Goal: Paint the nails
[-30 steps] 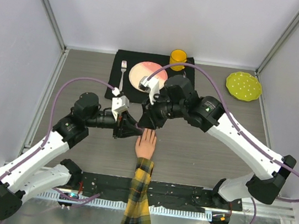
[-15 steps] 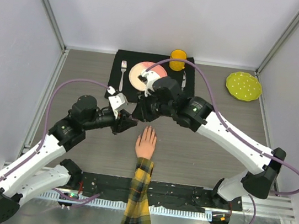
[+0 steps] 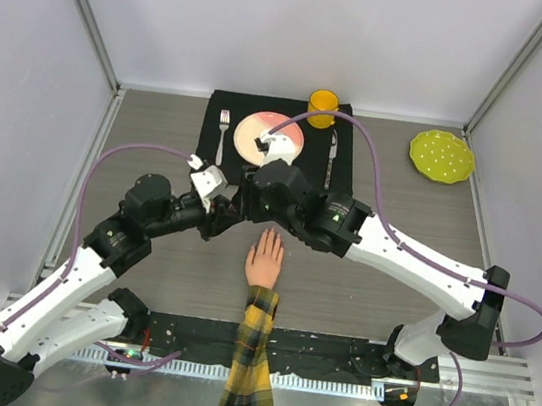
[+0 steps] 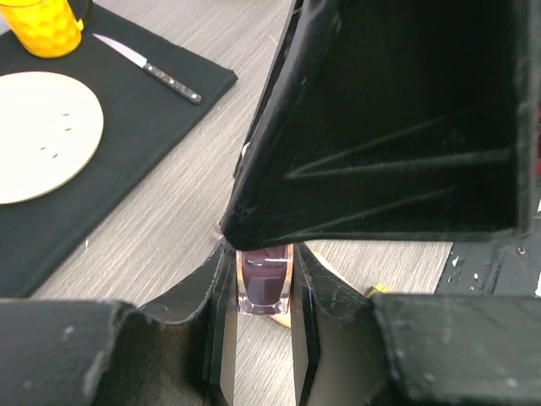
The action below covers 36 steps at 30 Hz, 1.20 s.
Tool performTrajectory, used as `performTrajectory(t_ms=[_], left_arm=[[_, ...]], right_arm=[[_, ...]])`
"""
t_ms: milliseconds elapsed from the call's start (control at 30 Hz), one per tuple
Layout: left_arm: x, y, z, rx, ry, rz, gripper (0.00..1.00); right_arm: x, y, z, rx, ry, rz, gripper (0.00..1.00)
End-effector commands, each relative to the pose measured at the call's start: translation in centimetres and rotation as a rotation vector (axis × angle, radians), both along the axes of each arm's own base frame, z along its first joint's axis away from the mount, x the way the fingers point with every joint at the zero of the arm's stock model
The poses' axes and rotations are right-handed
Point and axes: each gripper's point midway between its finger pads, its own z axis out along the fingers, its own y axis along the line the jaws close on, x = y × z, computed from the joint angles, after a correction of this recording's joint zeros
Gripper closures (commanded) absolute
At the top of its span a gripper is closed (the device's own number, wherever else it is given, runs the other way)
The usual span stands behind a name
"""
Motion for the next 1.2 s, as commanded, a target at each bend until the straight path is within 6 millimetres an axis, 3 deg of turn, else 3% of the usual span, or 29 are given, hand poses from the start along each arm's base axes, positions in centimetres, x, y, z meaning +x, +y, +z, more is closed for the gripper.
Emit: performTrajectory(t_ms=[0, 200, 333, 500, 633, 1000, 1100, 1167], left_arm=[[0.4, -0.6, 3.8, -0.079, -0.099, -0.016, 1.0], [0.1, -1.0, 3.5, -0.068, -0.081, -0.049, 1.0], [-0.7, -1.7, 3.4, -0.069, -0.058, -0.118, 1.0], [-2.9, -3.0, 3.5, -0.099, -0.017, -0.266, 1.0], [-4.2, -3.7, 3.7, -0.124, 0.015, -0.353, 1.0], [-4.7, -4.0, 3.8, -0.138, 0.037, -0.385, 1.0], [-4.8, -3.9, 3.9, -0.138, 0.035, -0.383, 1.0], [-4.5, -3.9, 3.8, -0.136, 0.032, -0.37, 1.0]], right_arm=[[0.8, -2.1, 2.4, 0.029, -0.054, 0.004, 0.52], [0.2, -6.1, 2.7, -0.039, -0.159, 0.099, 0.36], [-3.2, -5.1, 3.6, 0.046, -0.174, 0.413, 0.35], [-4.9, -4.8, 4.7, 0.088, -0.184, 0.587, 0.36], [-4.3, -4.4, 4.1, 0.058, -0.161, 0.618, 0.42], [-4.6, -3.3, 3.7, 0.049, -0.139, 0.689, 0.62], [-4.5, -3.2, 3.3, 0.039, -0.121, 0.691, 0.72], [-4.7, -3.2, 3.1, 0.038, -0.108, 0.7, 0.85]])
